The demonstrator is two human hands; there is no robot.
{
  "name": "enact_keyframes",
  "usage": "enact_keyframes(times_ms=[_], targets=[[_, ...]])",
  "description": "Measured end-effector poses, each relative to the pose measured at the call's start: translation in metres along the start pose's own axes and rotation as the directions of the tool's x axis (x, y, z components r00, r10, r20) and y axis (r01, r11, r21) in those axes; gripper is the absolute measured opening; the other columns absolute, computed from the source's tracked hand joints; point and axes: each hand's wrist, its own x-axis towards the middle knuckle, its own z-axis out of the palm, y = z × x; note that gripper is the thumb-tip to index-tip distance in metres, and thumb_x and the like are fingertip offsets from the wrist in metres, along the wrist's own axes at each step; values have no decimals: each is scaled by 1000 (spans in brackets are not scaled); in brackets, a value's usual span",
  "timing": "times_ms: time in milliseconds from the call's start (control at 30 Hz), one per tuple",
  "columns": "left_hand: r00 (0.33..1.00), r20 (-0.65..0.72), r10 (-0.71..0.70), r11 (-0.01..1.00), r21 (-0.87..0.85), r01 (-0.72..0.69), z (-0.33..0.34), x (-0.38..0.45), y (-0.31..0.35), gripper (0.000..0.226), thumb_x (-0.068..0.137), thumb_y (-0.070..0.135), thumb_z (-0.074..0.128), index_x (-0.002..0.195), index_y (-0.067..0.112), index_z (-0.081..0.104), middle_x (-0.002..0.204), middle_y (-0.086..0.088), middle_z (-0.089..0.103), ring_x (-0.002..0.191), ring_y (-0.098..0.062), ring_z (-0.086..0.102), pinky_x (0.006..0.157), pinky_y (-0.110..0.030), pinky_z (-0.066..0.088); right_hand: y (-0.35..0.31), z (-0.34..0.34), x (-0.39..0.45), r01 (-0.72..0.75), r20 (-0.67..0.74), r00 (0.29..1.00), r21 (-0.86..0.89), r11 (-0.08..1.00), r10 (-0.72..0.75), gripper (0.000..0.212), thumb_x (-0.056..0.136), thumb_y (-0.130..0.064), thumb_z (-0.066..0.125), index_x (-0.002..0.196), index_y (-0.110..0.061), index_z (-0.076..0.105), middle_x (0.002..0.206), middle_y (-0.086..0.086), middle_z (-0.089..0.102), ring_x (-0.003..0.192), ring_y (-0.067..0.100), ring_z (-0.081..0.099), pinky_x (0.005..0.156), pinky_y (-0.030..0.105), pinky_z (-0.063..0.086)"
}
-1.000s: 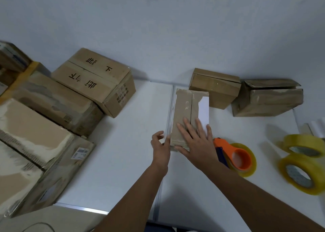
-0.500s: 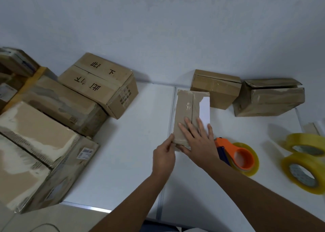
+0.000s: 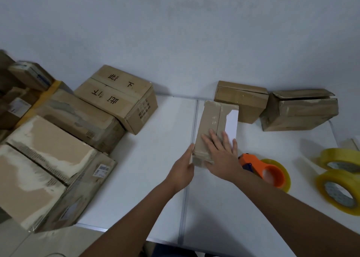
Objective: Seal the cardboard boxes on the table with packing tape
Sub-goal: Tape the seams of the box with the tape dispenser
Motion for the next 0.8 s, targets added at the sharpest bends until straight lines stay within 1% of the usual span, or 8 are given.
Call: enact_keyframes(times_ms=[100, 167, 200, 300, 400, 533, 667, 800], targets=[[982, -188, 2, 995, 99, 17, -8, 8, 0, 54, 107, 24, 39, 157, 19, 19, 165, -2, 17, 151, -16, 18, 117, -22, 15, -11, -8, -4, -40, -107, 989, 474, 880, 102, 84, 93, -27, 60, 156, -31, 5, 163, -11, -11, 149, 16, -1, 117, 38, 17], [980, -188, 59, 954, 301, 1, -2, 17, 11, 62, 104, 44, 37, 157, 19, 19, 167, -8, 5, 153, -25, 10, 122, -35, 12, -9, -14, -10, -90, -180, 936, 710, 698, 304, 76, 93, -16, 62, 154, -29, 19, 163, -11, 2, 145, 12, 17, 107, 27, 29], [984, -157, 81, 911, 412, -9, 4, 21, 19, 70, 100, 55, 35, 157, 20, 16, 166, -10, -2, 153, -29, 5, 123, -41, 8, -4, -18, -13, -125, -183, 901, 760, 638, 394, 71, 94, -15, 62, 152, -28, 24, 163, -10, 6, 145, 15, 22, 107, 28, 31], [993, -64, 96, 764, 645, -32, 32, 30, 46, 94, 89, 76, 32, 158, 19, 3, 163, -18, -19, 151, -40, -12, 120, -53, -5, 21, -23, -22, -205, -150, 838, 805, 557, 525, 61, 95, -15, 59, 148, -22, 31, 161, -3, 15, 143, 24, 28, 114, 43, 34], [1000, -19, 20, 701, 713, -1, 53, 35, 63, 111, 81, 85, 38, 158, 19, -7, 159, -23, -26, 146, -48, -20, 115, -65, -8, 36, -25, -29, -279, -64, 807, 835, 474, 588, 56, 97, -16, 58, 146, -24, 33, 156, 2, 28, 139, 26, 35, 111, 46, 39], [998, 48, -37, 675, 738, -10, 45, 32, 67, 112, 83, 72, 54, 157, 19, -10, 161, -19, -24, 145, -51, -19, 115, -66, -6, 45, -24, -39, -328, 29, 803, 855, 401, 595, 51, 98, -21, 55, 145, -29, 34, 143, 3, 44, 122, 25, 51, 102, 41, 48], [962, 260, -80, 707, 696, -129, -2, 23, 57, 106, 87, 53, 61, 157, 27, -14, 164, 2, -21, 150, -35, -18, 117, -63, -7, 50, -20, -43, -268, 24, 812, 903, 337, 583, 50, 98, -32, 54, 143, -31, 33, 132, -2, 52, 113, 21, 58, 95, 43, 52], [943, 330, -34, 675, 704, -222, -14, 11, 52, 98, 91, 43, 59, 158, 25, -11, 166, 5, -14, 153, -25, -9, 119, -57, -4, 44, -25, -38, -190, -33, 805, 932, 309, 593, 47, 100, -40, 46, 144, -32, 31, 122, -7, 58, 110, 20, 59, 88, 40, 50]])
